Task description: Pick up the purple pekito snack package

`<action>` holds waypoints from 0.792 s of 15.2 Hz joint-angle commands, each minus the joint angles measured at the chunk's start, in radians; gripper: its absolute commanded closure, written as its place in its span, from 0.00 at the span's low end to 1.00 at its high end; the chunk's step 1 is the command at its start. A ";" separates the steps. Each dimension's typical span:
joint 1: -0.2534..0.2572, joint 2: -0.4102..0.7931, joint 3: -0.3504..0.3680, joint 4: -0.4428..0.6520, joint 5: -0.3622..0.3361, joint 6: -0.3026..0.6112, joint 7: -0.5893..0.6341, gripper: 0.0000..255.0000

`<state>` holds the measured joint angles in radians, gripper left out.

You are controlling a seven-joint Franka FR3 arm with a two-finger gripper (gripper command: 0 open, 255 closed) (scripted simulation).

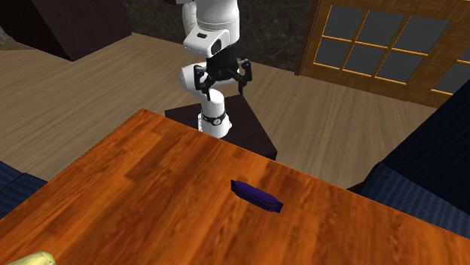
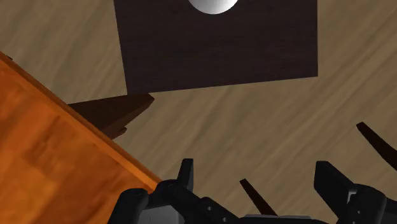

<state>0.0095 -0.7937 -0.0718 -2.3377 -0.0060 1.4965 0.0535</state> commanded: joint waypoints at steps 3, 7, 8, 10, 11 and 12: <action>0.019 0.062 -0.035 0.029 -0.022 0.045 -0.084 0.00; 0.061 0.193 -0.098 0.106 -0.048 0.127 -0.250 0.00; 0.071 0.227 -0.112 0.129 -0.050 0.146 -0.292 0.00; 0.093 0.296 -0.140 0.178 -0.050 0.179 -0.374 0.00; 0.103 0.331 -0.152 0.205 -0.048 0.193 -0.415 0.00; 0.114 0.366 -0.164 0.233 -0.044 0.207 -0.457 0.00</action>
<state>0.1114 -0.4604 -0.2251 -2.1325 -0.0529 1.6906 -0.3587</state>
